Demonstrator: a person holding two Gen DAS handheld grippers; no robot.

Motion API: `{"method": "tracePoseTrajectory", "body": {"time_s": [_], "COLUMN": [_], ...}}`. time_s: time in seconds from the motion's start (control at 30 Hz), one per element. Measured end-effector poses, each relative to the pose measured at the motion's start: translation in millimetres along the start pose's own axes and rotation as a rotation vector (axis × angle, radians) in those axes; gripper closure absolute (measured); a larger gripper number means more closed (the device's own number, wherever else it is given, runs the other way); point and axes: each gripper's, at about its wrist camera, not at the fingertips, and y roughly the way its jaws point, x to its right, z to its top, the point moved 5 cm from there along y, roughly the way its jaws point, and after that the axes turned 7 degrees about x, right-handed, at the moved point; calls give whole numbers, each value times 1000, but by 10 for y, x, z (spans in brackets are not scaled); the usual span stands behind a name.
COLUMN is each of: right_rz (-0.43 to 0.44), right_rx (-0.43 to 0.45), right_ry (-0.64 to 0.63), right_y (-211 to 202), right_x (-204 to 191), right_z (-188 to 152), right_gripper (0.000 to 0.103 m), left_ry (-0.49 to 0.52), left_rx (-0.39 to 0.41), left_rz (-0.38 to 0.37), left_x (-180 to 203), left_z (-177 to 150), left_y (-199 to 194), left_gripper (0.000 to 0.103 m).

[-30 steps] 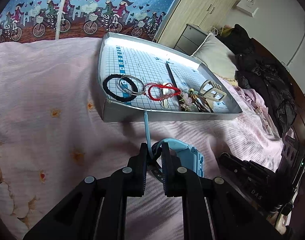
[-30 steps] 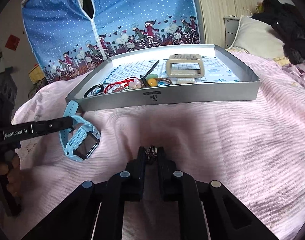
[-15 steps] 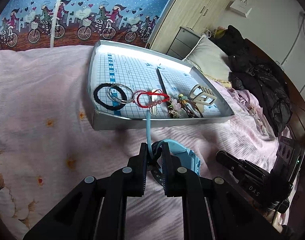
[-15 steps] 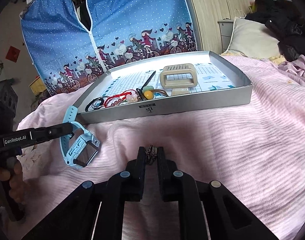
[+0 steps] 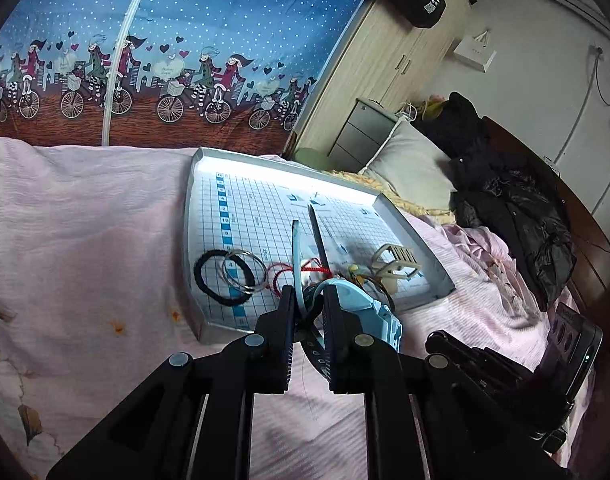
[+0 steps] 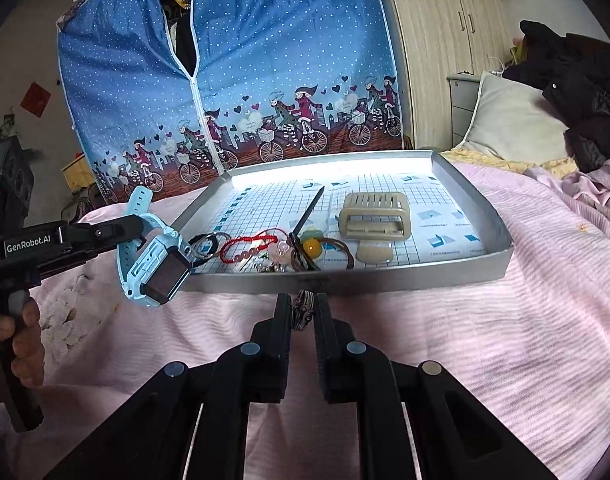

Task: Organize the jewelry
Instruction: 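Carry the blue watch and small ring over the tray with both tools, then lower the watch and small ring into the tray and open both tools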

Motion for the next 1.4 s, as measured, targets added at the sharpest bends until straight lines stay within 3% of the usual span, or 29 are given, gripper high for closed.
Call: {"method": "tracePoseTrajectory", "body": {"time_s": [0.2, 0.4, 0.67, 1.03, 1.27, 1.4], "right_rz": [-4, 9, 15, 5, -5, -16], "right_rx": [28, 24, 0, -31, -22, -4], "right_ry": [40, 39, 10, -6, 12, 5], "right_y": [261, 476, 645, 678, 622, 517], "right_x": [4, -72, -166, -183, -139, -114], "right_z": [241, 307, 247, 189, 186, 209], "right_gripper": [92, 92, 92, 91, 78, 64], "left_ry": [44, -15, -69, -32, -6, 21], "left_rx": [78, 128, 89, 36, 39, 48], "left_rz": [36, 59, 87, 123, 150, 171], "left_x": [-133, -377, -597, -563, -539, -501], "left_z": [141, 183, 106, 7, 13, 28], "left_y": [60, 195, 291, 411, 417, 394], "left_gripper": [93, 93, 93, 91, 76, 59]}}
